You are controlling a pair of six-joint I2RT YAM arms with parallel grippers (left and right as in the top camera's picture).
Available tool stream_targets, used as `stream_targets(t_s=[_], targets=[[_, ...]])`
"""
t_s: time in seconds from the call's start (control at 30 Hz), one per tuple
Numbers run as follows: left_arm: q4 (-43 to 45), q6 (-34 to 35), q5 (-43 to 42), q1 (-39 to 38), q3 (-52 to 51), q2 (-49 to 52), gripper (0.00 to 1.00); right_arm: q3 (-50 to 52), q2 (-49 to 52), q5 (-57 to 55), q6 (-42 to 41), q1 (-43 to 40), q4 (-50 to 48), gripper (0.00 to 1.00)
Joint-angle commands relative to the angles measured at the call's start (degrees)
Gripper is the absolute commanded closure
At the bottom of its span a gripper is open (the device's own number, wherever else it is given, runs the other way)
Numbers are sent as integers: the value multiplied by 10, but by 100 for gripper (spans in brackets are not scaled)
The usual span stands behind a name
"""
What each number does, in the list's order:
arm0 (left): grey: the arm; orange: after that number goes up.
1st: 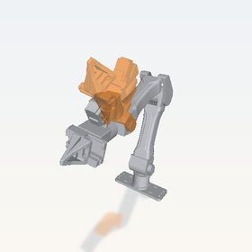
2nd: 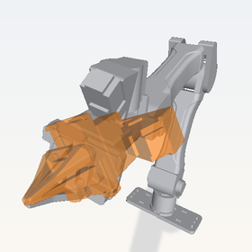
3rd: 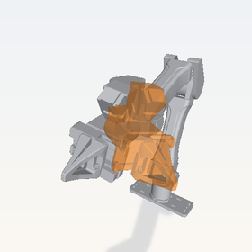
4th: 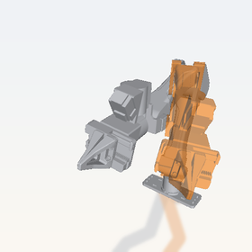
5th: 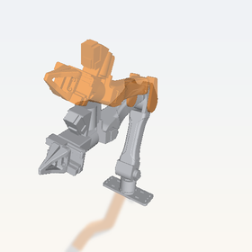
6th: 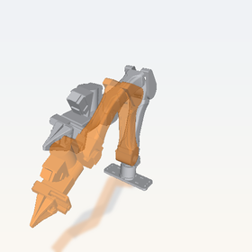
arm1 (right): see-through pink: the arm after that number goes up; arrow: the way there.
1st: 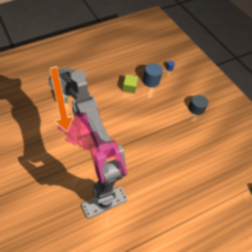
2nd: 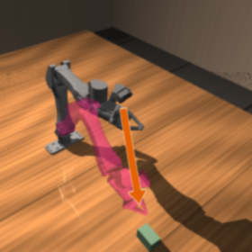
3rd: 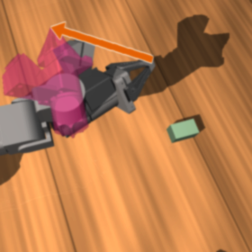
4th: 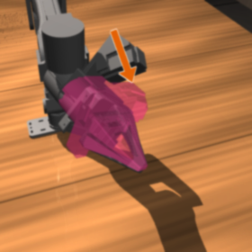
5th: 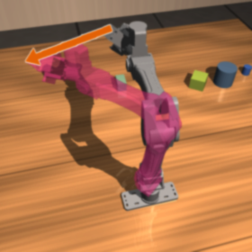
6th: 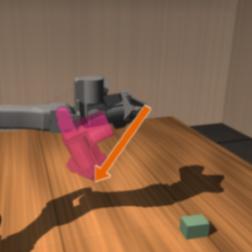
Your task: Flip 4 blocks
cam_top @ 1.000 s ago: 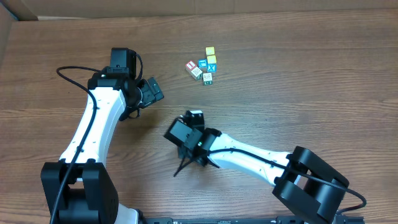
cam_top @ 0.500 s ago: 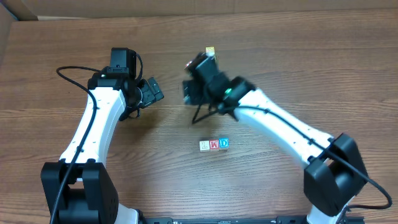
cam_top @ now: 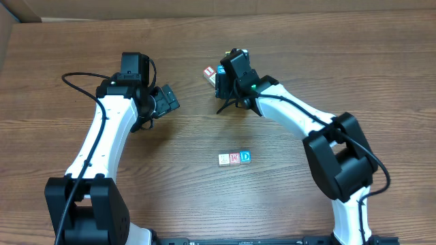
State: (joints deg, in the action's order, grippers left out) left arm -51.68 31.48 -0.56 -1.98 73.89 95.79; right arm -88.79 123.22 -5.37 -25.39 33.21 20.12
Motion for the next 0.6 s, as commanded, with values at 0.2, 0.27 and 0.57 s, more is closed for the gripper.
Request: stream_targets(t_s=[0.2, 0.27, 0.57], targets=[[1, -7, 10, 1, 4, -2, 0, -1, 63, -1, 4, 1, -42, 32], [1, -7, 10, 1, 4, -2, 0, -1, 66, -1, 4, 1, -45, 41], [1, -7, 10, 1, 4, -2, 0, -2, -13, -1, 3, 1, 2, 77]])
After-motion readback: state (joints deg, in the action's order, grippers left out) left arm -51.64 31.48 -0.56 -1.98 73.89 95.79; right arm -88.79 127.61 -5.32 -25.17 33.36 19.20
